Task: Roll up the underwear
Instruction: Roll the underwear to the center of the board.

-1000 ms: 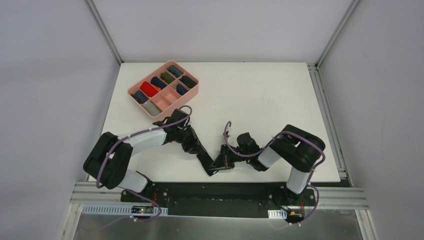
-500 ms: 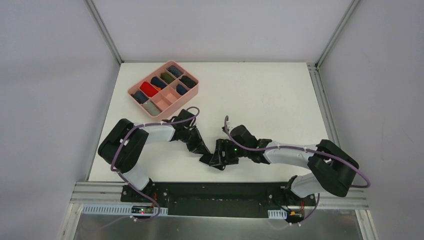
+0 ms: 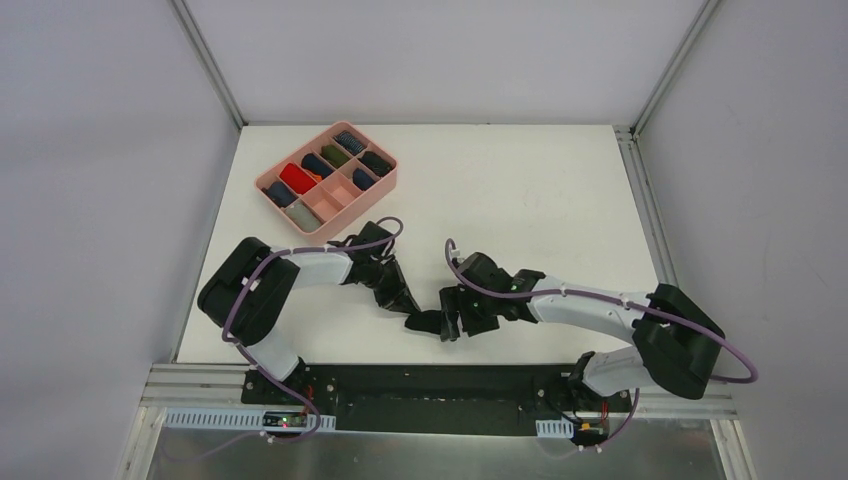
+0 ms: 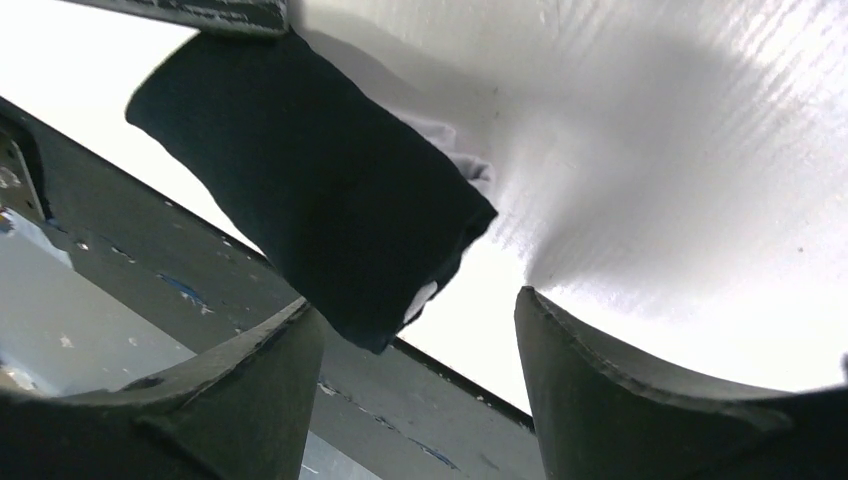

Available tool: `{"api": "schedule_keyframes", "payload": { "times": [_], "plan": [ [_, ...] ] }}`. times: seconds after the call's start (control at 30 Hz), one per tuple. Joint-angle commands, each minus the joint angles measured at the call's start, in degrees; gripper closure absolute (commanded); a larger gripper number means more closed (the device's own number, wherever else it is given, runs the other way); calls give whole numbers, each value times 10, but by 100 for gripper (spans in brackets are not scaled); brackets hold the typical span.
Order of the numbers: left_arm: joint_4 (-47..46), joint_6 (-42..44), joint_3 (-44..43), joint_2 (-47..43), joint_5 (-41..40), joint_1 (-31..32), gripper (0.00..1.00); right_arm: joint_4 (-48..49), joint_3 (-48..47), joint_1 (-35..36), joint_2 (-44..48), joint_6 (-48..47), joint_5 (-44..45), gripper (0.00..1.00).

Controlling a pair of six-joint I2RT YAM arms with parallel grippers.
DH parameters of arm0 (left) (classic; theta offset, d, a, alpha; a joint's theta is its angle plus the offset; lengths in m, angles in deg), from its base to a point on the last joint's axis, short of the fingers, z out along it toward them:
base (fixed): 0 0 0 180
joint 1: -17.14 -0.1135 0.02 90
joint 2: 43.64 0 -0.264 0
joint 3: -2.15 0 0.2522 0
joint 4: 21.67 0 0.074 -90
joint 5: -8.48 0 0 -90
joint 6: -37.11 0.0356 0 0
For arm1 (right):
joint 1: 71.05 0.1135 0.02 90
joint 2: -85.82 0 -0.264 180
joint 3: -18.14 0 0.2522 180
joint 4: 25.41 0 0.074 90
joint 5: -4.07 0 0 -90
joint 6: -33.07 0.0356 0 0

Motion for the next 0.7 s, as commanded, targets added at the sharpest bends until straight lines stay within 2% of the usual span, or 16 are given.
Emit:
{"api": "schedule_keyframes", "payload": {
  "times": [0.0,0.23,0.5,0.67],
  "plan": [
    [19,12,1,9,-11,9,91,-43,-9,13,37,-16,31,29],
    [20,13,4,9,-12,11,91,-38,-10,38,84,-40,63,28],
    [20,13,2,10,-12,11,91,-83,-53,100,87,-179,180,28],
    [19,12,5,7,-14,11,91,-50,-42,132,102,-248,210,25]
  ]
}}
